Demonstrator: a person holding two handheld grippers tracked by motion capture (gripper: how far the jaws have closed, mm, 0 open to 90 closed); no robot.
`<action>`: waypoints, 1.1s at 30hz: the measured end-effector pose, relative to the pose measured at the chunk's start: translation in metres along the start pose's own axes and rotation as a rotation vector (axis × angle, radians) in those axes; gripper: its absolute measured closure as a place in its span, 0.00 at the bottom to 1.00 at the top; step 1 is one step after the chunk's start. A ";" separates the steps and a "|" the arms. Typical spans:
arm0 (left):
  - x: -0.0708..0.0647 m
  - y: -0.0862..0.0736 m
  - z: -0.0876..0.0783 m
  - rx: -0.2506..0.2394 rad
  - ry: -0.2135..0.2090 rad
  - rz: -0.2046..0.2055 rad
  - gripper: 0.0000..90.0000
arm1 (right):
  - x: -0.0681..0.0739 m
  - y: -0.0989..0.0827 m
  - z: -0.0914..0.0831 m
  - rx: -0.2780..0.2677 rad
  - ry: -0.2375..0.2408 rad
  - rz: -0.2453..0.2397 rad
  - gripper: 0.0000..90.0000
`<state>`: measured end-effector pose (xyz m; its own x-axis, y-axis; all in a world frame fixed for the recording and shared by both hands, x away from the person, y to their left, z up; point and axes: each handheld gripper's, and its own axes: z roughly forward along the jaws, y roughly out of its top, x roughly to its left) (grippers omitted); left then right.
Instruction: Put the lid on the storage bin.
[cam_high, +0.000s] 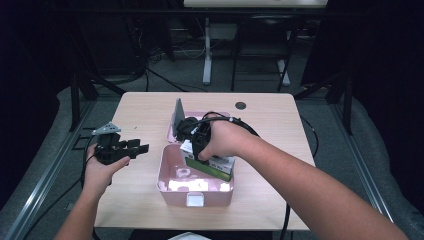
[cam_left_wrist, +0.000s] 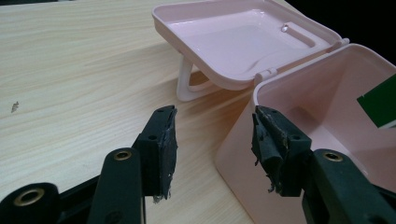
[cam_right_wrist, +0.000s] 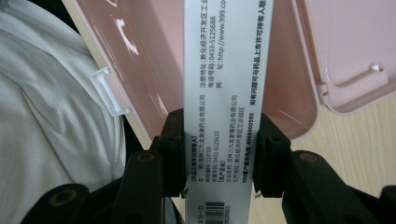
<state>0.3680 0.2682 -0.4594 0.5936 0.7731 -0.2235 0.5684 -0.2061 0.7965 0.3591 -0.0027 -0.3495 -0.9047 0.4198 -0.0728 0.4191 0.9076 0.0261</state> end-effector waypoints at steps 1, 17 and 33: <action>0.000 0.000 0.000 -0.001 0.000 0.002 0.55 | 0.001 0.001 0.000 0.002 0.000 -0.005 0.68; 0.000 0.000 0.000 -0.004 0.000 0.000 0.55 | 0.018 0.012 0.009 -0.017 -0.015 -0.149 0.68; 0.000 0.000 0.001 0.004 -0.002 0.001 0.55 | 0.020 0.005 0.032 0.014 0.038 -0.260 0.68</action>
<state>0.3684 0.2679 -0.4598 0.5953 0.7715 -0.2244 0.5702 -0.2089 0.7945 0.3453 0.0097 -0.3828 -0.9842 0.1730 -0.0375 0.1732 0.9849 -0.0027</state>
